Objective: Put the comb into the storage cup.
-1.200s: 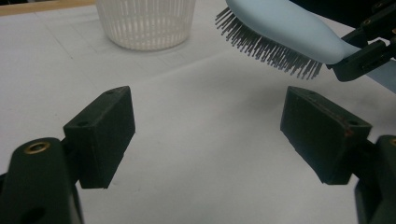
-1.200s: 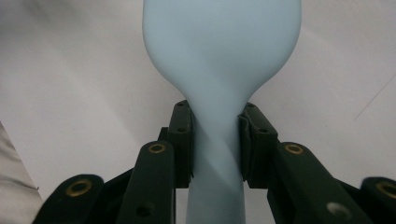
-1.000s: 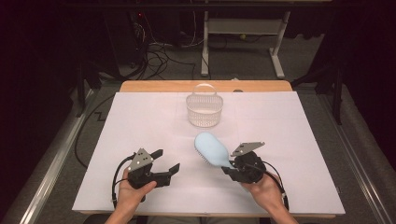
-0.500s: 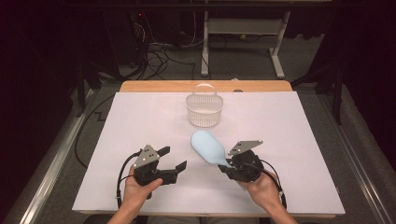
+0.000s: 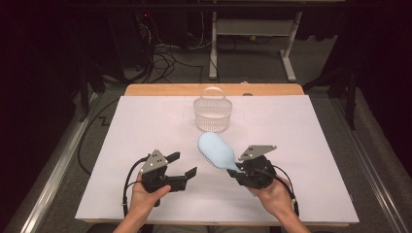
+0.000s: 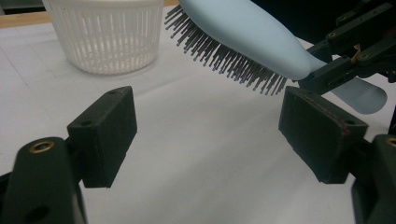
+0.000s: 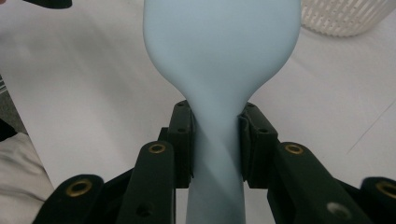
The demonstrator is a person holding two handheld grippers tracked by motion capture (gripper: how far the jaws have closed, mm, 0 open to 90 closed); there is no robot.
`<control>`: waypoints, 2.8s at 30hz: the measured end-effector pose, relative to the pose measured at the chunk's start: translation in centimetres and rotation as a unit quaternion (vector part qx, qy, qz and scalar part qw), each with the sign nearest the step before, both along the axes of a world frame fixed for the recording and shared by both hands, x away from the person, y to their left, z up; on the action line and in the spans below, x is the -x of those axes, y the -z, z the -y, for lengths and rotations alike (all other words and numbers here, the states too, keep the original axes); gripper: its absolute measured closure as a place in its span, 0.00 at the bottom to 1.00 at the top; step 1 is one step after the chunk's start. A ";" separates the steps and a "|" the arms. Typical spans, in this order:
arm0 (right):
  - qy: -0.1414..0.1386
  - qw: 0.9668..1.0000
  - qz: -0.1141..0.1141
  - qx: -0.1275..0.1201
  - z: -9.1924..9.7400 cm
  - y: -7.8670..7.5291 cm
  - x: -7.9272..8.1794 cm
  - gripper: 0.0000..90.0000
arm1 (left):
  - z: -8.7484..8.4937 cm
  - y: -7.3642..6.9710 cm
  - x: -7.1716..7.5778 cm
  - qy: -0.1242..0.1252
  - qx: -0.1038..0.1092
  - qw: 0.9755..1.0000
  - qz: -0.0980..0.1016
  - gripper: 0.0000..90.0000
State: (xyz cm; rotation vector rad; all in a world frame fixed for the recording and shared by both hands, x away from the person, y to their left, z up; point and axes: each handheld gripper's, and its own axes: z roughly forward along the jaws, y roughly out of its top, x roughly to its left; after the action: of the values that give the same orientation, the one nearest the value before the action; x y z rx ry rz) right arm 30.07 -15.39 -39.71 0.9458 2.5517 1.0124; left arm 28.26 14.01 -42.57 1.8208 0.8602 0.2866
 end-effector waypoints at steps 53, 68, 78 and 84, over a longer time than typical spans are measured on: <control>-0.005 0.999 0.040 -0.028 0.2 -0.9 0.3 0.79 | 5.1 -1.3 -3.0 0.063 0.010 0.998 -0.025 0.17; -0.012 0.998 0.046 -0.028 -0.4 -0.8 0.7 0.79 | 7.4 -1.6 -3.9 0.076 0.023 0.996 -0.035 0.13; -0.015 0.999 0.042 -0.012 -0.7 0.0 0.4 0.79 | 7.4 -1.5 -4.1 0.078 0.032 0.996 -0.043 0.27; -0.014 0.999 0.042 -0.005 -0.8 0.0 0.3 0.79 | 7.2 -1.7 -4.0 0.085 0.035 0.995 -0.039 0.32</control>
State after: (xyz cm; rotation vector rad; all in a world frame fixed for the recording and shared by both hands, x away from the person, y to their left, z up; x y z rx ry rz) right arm 29.74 -14.55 -39.76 0.8530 2.4997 1.0502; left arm 32.24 6.82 -40.88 1.8348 0.7540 0.0775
